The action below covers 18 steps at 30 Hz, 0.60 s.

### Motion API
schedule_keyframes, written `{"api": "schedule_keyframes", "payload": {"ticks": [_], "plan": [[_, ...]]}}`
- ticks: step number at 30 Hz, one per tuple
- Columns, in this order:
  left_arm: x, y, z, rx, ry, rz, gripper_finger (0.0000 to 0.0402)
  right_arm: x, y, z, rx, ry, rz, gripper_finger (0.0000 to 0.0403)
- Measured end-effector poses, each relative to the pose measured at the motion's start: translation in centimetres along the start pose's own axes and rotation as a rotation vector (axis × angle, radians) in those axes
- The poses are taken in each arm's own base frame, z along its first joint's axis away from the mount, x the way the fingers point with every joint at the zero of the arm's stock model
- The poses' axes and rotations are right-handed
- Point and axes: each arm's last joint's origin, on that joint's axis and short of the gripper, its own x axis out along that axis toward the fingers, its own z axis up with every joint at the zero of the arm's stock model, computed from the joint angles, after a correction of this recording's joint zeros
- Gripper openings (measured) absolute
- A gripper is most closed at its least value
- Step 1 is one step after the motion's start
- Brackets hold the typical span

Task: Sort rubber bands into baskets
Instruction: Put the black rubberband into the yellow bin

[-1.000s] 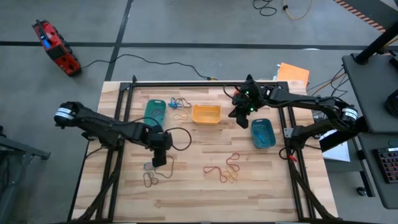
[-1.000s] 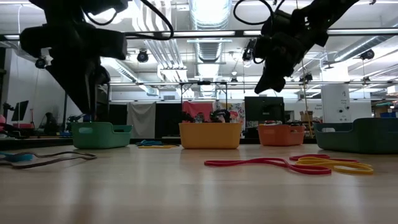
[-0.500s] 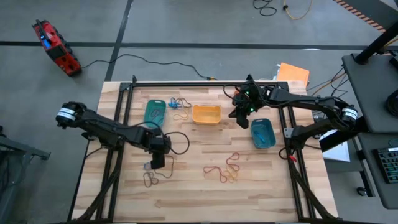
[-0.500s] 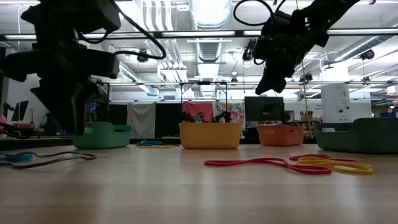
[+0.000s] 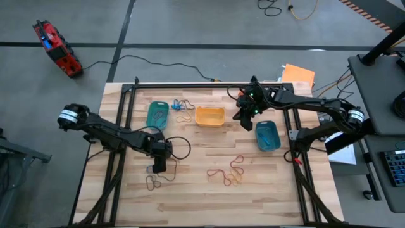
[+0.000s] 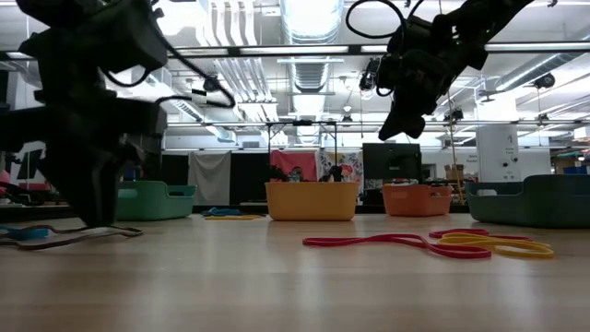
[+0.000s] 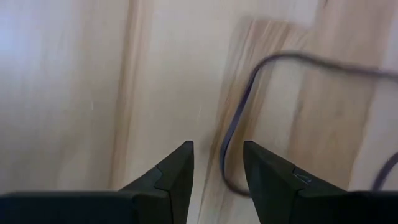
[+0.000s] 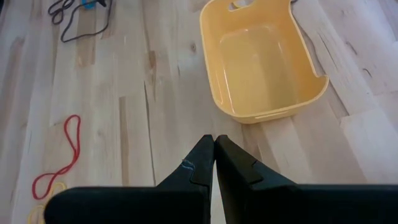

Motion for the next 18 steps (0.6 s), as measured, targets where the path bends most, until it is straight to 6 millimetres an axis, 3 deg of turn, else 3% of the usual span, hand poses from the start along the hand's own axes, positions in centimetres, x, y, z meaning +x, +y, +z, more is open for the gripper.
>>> {"api": "schedule_keyframes", "payload": {"ticks": [6,13,18], "plan": [[0.8,-0.5,0.2,0.049,0.044,0.003,0.0107,0.0,0.0,0.0,0.005,0.001,0.0,0.0009],[0.6,-0.8,0.7,0.089,0.05,-0.014,0.0009,0.0,0.0,0.0,0.004,0.001,0.0,0.0009],[-0.3,-0.9,1.0,0.086,0.009,-0.02,0.0001,0.0,0.0,0.0,-0.004,0.001,-0.001,0.0009]]}}
